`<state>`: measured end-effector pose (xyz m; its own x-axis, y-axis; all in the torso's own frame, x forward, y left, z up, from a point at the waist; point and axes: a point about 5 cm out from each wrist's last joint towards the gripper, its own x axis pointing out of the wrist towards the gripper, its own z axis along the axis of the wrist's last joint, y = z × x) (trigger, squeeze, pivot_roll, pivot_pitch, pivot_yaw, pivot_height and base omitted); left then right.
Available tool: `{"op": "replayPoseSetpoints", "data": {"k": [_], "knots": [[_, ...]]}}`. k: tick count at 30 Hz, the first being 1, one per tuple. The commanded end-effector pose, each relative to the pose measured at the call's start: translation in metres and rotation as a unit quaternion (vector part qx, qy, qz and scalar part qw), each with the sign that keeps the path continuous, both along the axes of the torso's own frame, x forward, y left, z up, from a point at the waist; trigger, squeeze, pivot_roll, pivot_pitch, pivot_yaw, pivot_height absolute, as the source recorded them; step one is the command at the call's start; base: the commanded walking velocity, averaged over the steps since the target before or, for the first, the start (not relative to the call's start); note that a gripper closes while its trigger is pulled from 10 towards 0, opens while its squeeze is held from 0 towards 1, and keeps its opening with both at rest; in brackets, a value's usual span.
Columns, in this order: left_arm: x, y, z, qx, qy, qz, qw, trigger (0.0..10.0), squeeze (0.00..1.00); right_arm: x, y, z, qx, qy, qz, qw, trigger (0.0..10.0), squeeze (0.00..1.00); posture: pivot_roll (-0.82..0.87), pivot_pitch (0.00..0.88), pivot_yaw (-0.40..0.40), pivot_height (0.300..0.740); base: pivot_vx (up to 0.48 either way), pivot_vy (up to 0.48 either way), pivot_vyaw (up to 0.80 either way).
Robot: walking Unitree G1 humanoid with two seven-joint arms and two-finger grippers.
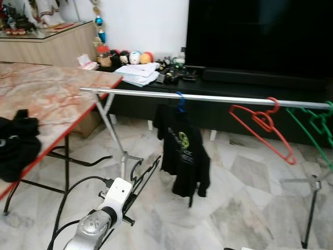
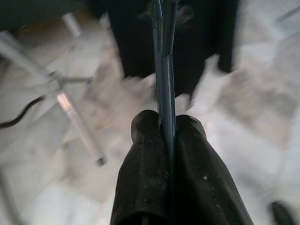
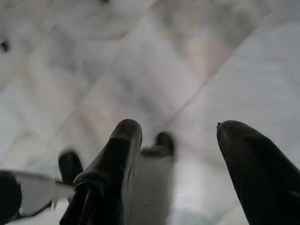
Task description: Hang hanger
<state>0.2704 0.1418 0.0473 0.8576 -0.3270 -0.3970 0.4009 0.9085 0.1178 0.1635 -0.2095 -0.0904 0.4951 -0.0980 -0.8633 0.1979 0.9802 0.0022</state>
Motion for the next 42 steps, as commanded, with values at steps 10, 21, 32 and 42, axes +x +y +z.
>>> {"op": "replayPoseSetpoints", "data": {"k": [10,21,32,42], "knots": [[-0.005,0.018,0.001,0.021,-0.009,0.043,0.999,10.0,0.00,0.007,0.003,0.002,0.002,-0.001,0.012,1.000,10.0,0.00,0.06,0.028,0.015,0.740,0.000,-0.480,0.00],[-0.009,0.016,-0.006,0.023,0.001,0.079,0.997,10.0,0.00,0.009,0.002,0.003,-0.001,-0.005,0.015,1.000,10.0,0.00,0.06,0.032,0.009,0.740,0.000,-0.246,0.00],[-0.011,0.011,-0.008,0.004,0.003,0.078,0.997,10.0,0.00,0.009,0.003,0.003,-0.007,-0.003,0.024,1.000,10.0,0.00,0.07,0.030,0.003,0.740,0.000,0.000,0.00],[-0.009,0.007,-0.010,-0.013,0.013,0.077,0.997,10.0,0.00,0.009,0.005,0.003,-0.003,-0.002,0.025,1.000,10.0,0.00,0.06,0.016,0.010,0.740,0.294,0.000,0.00]]}}
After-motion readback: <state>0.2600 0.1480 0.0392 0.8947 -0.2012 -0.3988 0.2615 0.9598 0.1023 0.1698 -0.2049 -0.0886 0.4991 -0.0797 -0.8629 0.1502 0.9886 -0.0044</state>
